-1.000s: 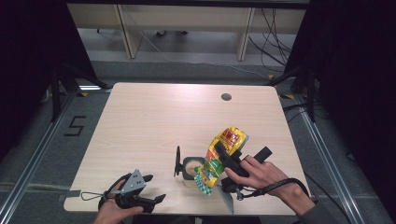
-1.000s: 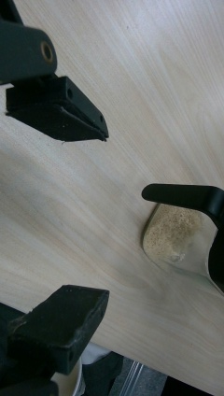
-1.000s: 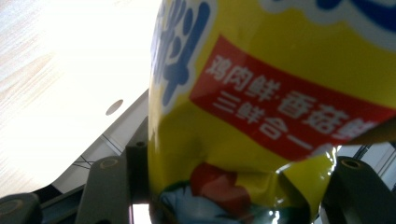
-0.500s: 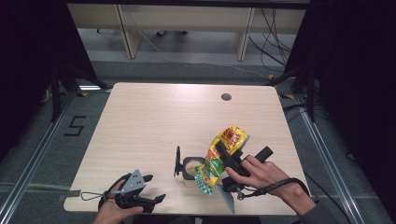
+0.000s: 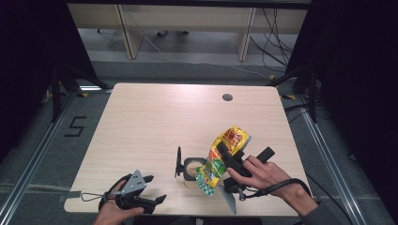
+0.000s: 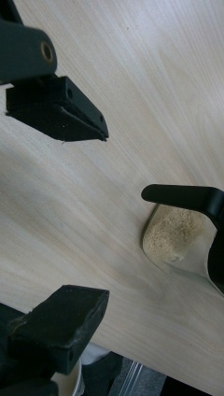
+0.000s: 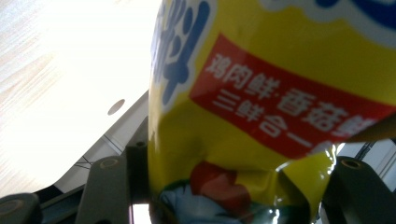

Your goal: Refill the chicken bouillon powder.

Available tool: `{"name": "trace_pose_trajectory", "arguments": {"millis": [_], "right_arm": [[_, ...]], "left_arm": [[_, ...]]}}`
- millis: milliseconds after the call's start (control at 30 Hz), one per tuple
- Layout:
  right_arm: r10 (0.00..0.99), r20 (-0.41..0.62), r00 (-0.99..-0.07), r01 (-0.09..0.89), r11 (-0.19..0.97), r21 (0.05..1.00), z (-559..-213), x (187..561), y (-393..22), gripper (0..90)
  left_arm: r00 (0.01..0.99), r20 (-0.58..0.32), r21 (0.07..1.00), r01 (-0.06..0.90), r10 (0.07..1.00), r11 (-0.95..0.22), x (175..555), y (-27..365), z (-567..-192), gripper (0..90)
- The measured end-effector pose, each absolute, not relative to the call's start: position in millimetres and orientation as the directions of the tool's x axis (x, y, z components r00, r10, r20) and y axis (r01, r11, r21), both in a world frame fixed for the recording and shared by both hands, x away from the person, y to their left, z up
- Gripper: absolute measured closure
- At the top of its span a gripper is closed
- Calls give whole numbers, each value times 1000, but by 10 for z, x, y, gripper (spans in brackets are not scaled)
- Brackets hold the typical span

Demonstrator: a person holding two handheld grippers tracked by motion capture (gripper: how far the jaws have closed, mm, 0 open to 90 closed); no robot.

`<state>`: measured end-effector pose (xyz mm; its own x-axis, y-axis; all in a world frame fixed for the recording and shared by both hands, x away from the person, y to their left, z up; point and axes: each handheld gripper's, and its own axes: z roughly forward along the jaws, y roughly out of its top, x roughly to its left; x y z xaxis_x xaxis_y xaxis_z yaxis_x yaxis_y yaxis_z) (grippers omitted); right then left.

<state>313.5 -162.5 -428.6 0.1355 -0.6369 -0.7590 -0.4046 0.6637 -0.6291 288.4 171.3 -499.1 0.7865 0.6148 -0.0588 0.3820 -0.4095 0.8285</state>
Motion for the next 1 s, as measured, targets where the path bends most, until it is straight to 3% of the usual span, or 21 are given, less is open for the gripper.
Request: {"name": "trace_pose_trajectory", "arguments": {"millis": [1000], "right_arm": [[-645, -753, 131, -411, 656, -633, -4268, 3142, -1612, 444]], "left_arm": [[790, -49, 824, 377, 611, -422, 2889, 1722, -4985, 184]]}}
